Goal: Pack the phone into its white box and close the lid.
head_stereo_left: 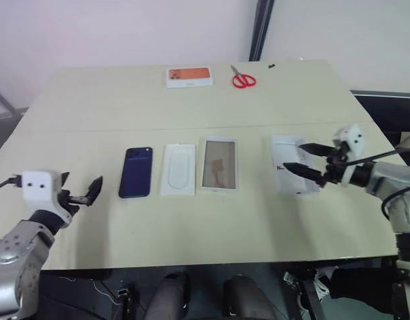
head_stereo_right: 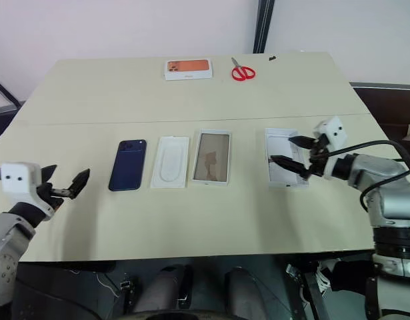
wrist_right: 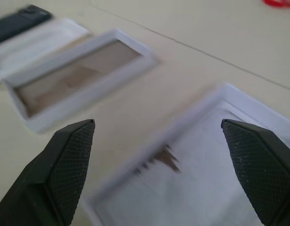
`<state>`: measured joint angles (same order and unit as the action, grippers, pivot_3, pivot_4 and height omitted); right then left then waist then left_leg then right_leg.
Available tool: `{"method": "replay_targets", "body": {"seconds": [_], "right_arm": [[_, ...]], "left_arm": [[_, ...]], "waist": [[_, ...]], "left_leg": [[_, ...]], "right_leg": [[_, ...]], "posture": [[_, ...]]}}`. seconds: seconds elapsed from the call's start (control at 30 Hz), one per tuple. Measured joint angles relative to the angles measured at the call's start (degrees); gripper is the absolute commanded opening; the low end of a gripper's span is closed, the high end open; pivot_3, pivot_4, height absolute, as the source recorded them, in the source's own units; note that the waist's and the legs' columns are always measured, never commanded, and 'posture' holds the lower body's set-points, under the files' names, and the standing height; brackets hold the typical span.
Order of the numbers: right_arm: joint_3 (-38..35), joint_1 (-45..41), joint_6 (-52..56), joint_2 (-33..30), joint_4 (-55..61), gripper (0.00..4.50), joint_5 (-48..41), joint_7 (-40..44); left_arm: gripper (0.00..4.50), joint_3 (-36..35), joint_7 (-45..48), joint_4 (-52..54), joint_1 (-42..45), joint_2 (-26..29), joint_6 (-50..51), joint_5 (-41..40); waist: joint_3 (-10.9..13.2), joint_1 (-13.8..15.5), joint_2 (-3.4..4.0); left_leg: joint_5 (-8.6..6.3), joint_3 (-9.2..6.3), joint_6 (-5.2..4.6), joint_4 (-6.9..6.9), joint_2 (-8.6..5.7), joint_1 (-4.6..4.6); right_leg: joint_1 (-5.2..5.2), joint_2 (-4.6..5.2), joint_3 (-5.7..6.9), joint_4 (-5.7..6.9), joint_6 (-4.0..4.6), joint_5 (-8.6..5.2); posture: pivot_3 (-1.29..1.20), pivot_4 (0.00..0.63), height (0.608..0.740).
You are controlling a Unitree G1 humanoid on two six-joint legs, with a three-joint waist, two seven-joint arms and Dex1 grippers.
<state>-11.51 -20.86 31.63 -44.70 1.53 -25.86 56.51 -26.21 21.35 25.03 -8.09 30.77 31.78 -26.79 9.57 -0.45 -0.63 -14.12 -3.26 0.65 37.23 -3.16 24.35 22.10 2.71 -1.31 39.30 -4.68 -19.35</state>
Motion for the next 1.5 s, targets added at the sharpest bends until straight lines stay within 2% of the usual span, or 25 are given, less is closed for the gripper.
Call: {"method": "replay_targets", "body": {"seconds": [0.23,0.37,0.47,0.6,0.83,1.27,1.37,1.5], "right_arm": [[0.6,5.1,4.8,0.3,14.7,4.49,-3.2,-3.1],[4.4,5.1,5.6,2.1,19.9,4.49,-4.4,-4.1],[7.3,4.7,5.6,3.5,21.3,4.49,-4.7,-4.7],[11.3,3.6,5.4,4.5,22.3,4.49,-4.1,-5.5],[13.4,3.4,3.9,4.6,22.8,4.49,-2.2,-6.4],[15.7,0.2,-0.1,5.6,19.4,4.49,3.9,-8.4],[15.7,0.7,-0.2,5.6,19.5,4.5,4.4,-8.6],[15.7,1.4,-0.2,5.6,19.6,4.5,4.4,-8.9]], "left_arm": [[4.46,7.0,1.4,-0.2,10.9,0.0,9.2,-4.5],[4.46,12.0,-3.6,2.0,20.6,-5.0,19.6,-9.8],[4.46,14.0,-8.0,2.1,25.4,-6.5,28.7,-11.7],[4.46,14.2,-13.3,-0.3,29.5,-10.0,37.6,-12.1],[4.46,12.8,-19.8,-4.9,34.5,-15.7,46.4,-10.7],[4.46,9.1,-22.1,-14.1,42.7,-22.9,51.2,-7.5],[3.64,7.8,-22.6,-15.7,43.7,-23.7,51.2,-6.9],[1.58,7.0,-23.2,-17.0,43.8,-23.8,50.9,-5.0]], "waist": [[0.0,1.3,-0.02],[0.0,1.1,-0.05],[0.0,0.6,-0.05],[0.0,0.5,-0.06],[0.0,1.1,-0.08],[0.0,1.1,-0.11],[0.0,1.1,-0.11],[0.0,1.1,-0.11]], "left_leg": [[0.0,-0.04,0.0,0.1,0.0,0.01],[0.0,-0.04,0.0,0.12,-0.01,0.02],[0.0,-0.02,0.0,0.12,-0.01,0.01],[0.02,-0.04,0.03,0.12,-0.01,0.02],[0.06,-0.04,0.1,0.22,-0.01,0.03],[0.18,-0.04,0.31,0.22,-0.02,0.05],[0.19,-0.04,0.32,0.22,-0.02,0.04],[0.19,-0.03,0.33,0.22,-0.02,0.04]], "right_leg": [[-0.04,0.0,0.04,0.0,0.0,0.0],[-0.03,-0.04,0.04,0.04,-0.01,0.01],[0.03,-0.07,0.01,0.11,-0.02,0.01],[0.09,-0.1,0.02,0.18,-0.02,0.0],[0.05,-0.09,0.02,0.16,-0.02,0.0],[0.06,-0.08,0.03,0.17,-0.02,0.0],[0.07,-0.08,0.03,0.17,-0.02,0.0],[0.06,-0.08,0.03,0.17,-0.02,0.0]], "posture": [[0.0,0.15,0.74],[0.0,0.15,0.74],[0.0,0.15,0.74],[0.0,0.15,0.74],[0.0,0.15,0.74],[0.0,0.15,0.74],[0.0,0.15,0.74],[0.0,0.15,0.74]]}}
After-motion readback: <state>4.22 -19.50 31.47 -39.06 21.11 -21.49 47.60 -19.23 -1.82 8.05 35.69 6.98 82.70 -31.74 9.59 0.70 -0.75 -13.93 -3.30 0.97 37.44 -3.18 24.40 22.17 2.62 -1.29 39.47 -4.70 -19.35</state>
